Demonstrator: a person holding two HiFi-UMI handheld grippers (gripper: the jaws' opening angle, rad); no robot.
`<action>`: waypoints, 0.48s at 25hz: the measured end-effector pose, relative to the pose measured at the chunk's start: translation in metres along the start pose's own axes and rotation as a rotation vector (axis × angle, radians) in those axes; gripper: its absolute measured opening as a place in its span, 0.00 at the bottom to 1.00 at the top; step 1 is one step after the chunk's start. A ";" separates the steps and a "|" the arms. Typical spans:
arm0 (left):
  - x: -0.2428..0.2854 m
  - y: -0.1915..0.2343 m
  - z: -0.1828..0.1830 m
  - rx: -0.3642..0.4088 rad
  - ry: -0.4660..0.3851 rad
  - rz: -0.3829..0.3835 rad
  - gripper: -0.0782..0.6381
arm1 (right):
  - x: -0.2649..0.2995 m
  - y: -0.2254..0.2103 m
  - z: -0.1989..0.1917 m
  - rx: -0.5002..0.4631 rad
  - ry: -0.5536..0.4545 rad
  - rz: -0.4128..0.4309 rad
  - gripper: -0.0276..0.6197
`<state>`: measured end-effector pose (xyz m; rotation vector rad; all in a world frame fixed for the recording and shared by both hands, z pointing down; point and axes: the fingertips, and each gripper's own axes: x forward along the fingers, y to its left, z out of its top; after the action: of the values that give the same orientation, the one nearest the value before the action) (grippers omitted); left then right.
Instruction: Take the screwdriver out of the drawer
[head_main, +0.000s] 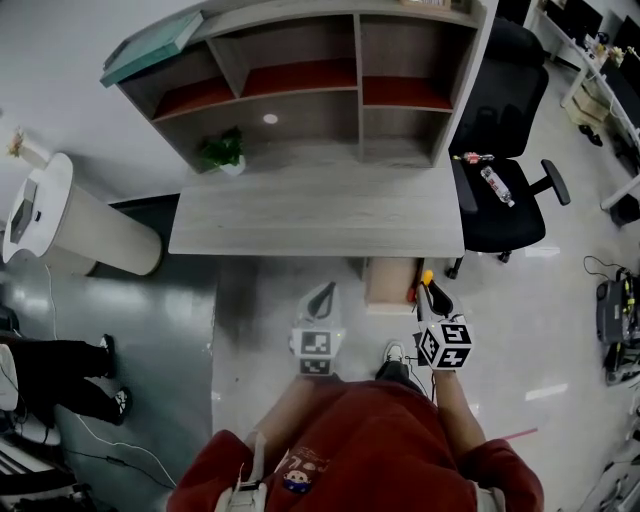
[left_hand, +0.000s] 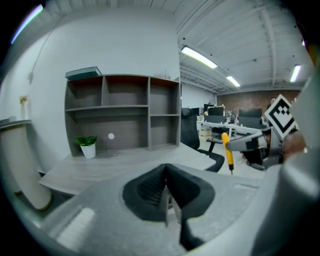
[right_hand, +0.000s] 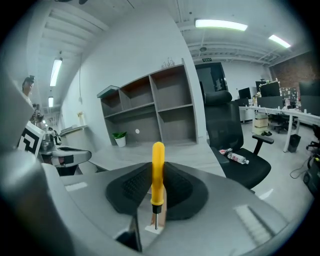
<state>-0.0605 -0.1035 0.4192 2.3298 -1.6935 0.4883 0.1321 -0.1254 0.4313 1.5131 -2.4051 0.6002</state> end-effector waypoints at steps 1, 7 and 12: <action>0.000 0.000 0.000 -0.003 0.000 0.000 0.10 | 0.001 0.001 0.000 -0.003 0.002 0.001 0.15; 0.002 0.004 -0.004 -0.013 0.005 0.004 0.10 | 0.007 0.003 -0.002 -0.011 0.015 0.005 0.15; 0.003 0.006 0.000 -0.014 -0.001 0.006 0.10 | 0.009 0.006 0.000 -0.014 0.017 0.010 0.15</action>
<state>-0.0652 -0.1077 0.4198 2.3156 -1.6998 0.4747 0.1228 -0.1307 0.4337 1.4856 -2.4000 0.5944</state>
